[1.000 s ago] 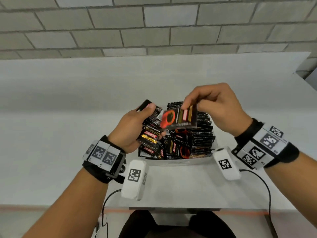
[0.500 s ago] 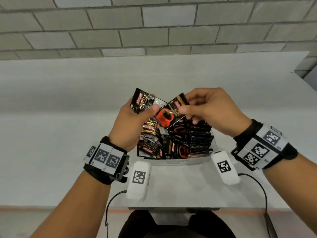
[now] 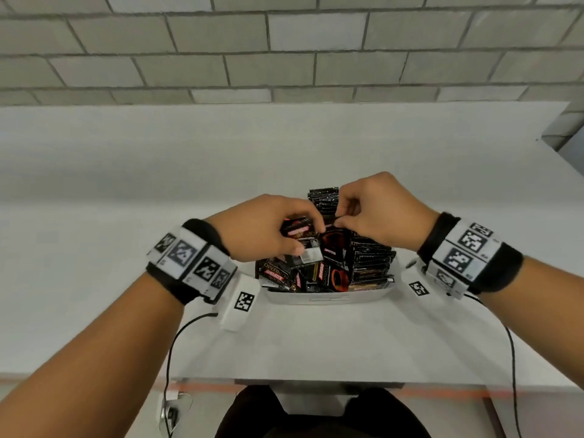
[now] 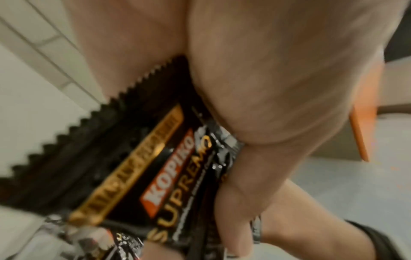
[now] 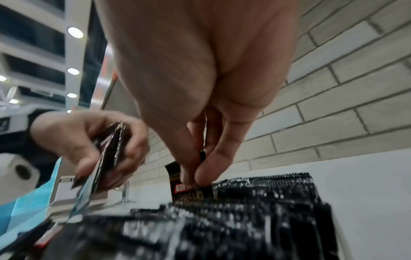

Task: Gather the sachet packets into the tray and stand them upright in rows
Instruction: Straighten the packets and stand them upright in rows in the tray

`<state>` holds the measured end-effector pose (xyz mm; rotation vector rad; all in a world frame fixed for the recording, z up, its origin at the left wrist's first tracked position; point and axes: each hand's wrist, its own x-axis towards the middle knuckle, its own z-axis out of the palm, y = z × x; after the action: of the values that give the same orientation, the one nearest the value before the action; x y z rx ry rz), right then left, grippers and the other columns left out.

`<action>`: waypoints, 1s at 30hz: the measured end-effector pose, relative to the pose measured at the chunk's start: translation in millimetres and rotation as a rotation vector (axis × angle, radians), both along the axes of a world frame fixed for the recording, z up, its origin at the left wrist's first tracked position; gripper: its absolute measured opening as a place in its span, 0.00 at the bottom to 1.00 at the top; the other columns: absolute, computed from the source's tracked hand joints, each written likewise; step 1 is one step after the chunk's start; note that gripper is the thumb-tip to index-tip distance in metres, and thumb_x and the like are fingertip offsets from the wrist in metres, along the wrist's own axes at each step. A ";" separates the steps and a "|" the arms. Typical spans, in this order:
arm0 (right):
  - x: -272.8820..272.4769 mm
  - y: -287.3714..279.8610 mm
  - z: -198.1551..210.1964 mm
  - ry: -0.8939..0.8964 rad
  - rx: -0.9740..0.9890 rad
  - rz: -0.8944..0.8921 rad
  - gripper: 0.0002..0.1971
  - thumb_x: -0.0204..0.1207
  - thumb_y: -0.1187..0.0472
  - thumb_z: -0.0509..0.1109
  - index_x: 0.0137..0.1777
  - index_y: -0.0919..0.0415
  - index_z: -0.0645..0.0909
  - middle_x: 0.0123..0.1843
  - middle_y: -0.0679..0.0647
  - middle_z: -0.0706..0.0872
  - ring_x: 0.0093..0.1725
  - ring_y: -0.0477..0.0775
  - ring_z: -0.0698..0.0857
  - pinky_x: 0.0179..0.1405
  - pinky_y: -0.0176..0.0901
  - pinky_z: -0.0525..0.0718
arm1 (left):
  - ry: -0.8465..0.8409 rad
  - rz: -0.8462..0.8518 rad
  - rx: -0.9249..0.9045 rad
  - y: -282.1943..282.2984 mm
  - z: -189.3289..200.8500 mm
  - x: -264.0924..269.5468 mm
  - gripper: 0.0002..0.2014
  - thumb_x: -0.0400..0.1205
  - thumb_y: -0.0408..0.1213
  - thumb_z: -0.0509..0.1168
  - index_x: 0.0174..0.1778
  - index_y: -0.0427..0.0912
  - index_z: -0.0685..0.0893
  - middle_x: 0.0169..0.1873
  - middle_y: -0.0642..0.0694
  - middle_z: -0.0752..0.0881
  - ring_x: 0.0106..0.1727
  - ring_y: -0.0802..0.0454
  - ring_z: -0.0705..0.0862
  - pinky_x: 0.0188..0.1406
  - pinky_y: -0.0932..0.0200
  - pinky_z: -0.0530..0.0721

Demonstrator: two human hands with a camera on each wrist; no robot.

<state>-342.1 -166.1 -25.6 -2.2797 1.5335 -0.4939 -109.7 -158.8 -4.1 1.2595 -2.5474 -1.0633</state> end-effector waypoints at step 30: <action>-8.0 -28.0 -11.0 0.181 0.091 0.008 0.23 0.58 0.53 0.90 0.46 0.51 0.80 0.37 0.46 0.81 0.36 0.49 0.80 0.36 0.49 0.81 | -0.423 -0.232 0.092 -31.3 -11.1 -42.5 0.18 0.78 0.52 0.73 0.62 0.51 0.87 0.50 0.48 0.92 0.48 0.49 0.91 0.55 0.47 0.89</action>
<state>-350.2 -194.2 -36.5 -2.3123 1.5945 -0.2162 -152.2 -190.0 -15.2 1.3613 -3.0547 -1.0598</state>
